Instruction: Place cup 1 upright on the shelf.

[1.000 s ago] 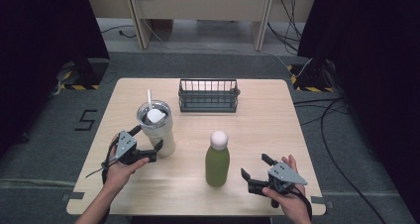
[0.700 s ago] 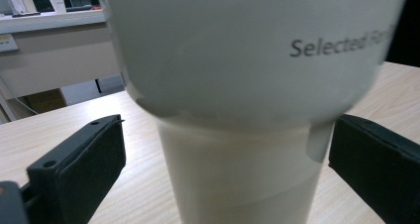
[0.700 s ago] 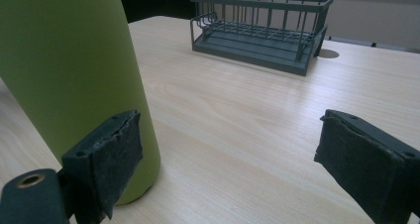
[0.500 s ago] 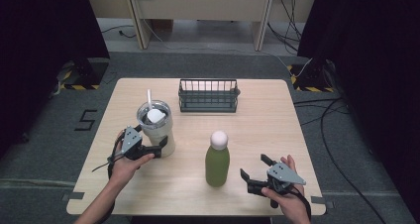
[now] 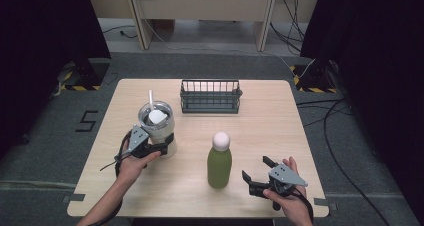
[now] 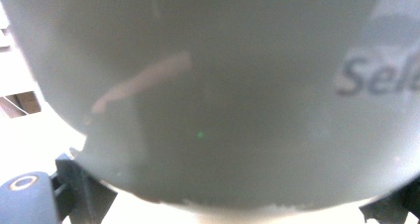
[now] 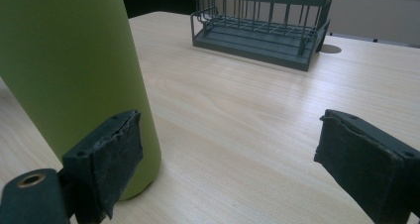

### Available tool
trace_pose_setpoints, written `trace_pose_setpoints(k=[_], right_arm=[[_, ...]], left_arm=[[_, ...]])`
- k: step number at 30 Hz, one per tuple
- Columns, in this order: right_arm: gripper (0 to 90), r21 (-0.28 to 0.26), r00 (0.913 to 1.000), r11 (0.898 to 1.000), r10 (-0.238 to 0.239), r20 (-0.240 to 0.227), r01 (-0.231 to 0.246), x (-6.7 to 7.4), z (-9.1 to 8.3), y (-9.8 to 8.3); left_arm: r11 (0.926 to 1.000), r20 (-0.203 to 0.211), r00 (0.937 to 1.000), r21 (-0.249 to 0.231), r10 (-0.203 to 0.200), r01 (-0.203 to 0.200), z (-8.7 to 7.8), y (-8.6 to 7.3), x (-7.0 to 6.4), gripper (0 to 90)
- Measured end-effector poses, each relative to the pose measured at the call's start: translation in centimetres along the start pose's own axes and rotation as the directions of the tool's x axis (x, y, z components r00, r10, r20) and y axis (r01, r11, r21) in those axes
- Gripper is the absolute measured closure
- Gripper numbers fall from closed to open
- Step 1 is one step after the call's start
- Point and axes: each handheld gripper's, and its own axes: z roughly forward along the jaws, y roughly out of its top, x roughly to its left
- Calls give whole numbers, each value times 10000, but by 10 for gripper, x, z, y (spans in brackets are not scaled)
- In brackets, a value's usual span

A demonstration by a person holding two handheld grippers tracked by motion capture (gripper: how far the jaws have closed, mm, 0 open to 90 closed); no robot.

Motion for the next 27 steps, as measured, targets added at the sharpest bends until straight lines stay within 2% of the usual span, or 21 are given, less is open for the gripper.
trace_pose_setpoints(k=[11,17,27], right_arm=[[109,47,10000,10000,32,17,-32,-1,2,-1],[110,10,9999,10000,87,62,-87,-2,1,-1],[110,-20,9998,9999,99,173,-98,-4,-2,-1]], left_arm=[[9995,84,10000,308,47,-50,3,5,0,93],[9998,201,9998,181,97,-101,6,14,-5,93],[9986,420,9979,-192,498,-491,19,33,-15,93]])
